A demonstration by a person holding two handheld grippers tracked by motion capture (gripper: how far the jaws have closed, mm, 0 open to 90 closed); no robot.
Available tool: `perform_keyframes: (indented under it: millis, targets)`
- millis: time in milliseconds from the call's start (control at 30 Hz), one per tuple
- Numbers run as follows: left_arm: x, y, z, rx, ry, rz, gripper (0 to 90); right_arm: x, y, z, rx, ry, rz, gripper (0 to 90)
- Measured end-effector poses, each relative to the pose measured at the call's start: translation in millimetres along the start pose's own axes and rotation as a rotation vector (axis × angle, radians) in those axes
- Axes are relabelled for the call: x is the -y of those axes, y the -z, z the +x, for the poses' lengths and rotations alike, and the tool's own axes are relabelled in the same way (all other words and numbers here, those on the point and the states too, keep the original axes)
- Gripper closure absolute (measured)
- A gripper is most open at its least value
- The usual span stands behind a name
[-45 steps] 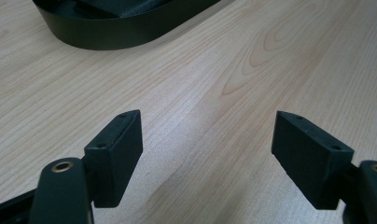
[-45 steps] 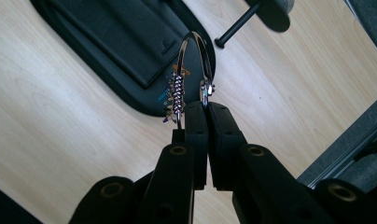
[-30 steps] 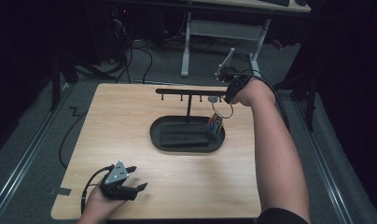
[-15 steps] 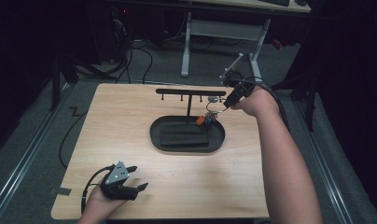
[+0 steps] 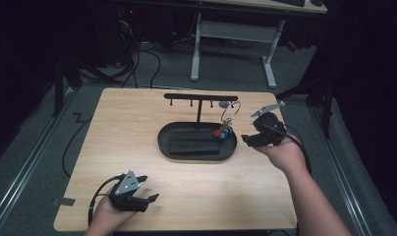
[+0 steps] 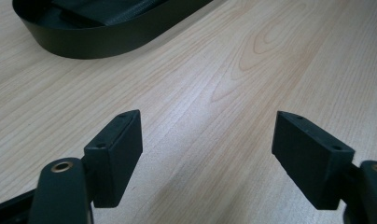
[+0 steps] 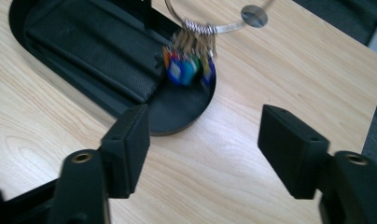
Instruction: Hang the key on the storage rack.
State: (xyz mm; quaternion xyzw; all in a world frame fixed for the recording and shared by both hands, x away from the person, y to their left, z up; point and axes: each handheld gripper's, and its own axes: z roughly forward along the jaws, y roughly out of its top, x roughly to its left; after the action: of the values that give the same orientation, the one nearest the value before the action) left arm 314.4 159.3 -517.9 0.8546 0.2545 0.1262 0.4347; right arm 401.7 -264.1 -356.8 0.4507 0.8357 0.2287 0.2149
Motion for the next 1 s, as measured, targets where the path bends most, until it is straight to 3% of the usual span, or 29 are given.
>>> perform_keyframes:
  millis: [200,233,267,567,600,767,867,933,1000]
  targets:
    - [-0.9,-2.6,-1.6,0.009,-0.009,0.008,24.8,47.1,-8.6,6.6,0.015,-0.053,-0.080,31.6]
    - [-0.9,-2.6,-1.6,0.009,-0.009,0.008,24.9,47.1,-8.6,6.6,0.015,-0.053,-0.080,31.6]
    - [-0.8,-3.1,-2.3,0.008,-0.012,0.010,24.8,63.6,-11.7,9.1,0.019,-0.068,-0.107,30.9]
    - [0.4,-1.8,-3.3,0.004,-0.009,0.008,24.8,120.7,-30.3,24.3,0.000,-0.099,-0.199,26.8]
    - [0.5,-1.5,-3.5,0.005,-0.010,0.008,24.8,136.9,-36.5,29.6,-0.018,-0.130,-0.228,25.9]
    - [0.6,-0.4,-6.0,0.011,-0.016,-0.001,24.7,167.4,-50.5,41.0,-0.029,-0.170,-0.276,25.1]
    - [0.3,-1.4,-7.7,0.016,-0.018,-0.001,24.7,181.3,-52.5,47.9,-0.024,-0.163,-0.296,23.6]
    - [0.2,-1.7,-9.9,0.018,-0.018,-0.002,24.6,193.3,-48.5,53.0,-0.009,-0.155,-0.358,23.5]
    - [-0.1,-1.6,-12.3,0.022,-0.019,-0.006,24.5,202.7,-45.9,57.6,-0.011,-0.188,-0.396,23.5]
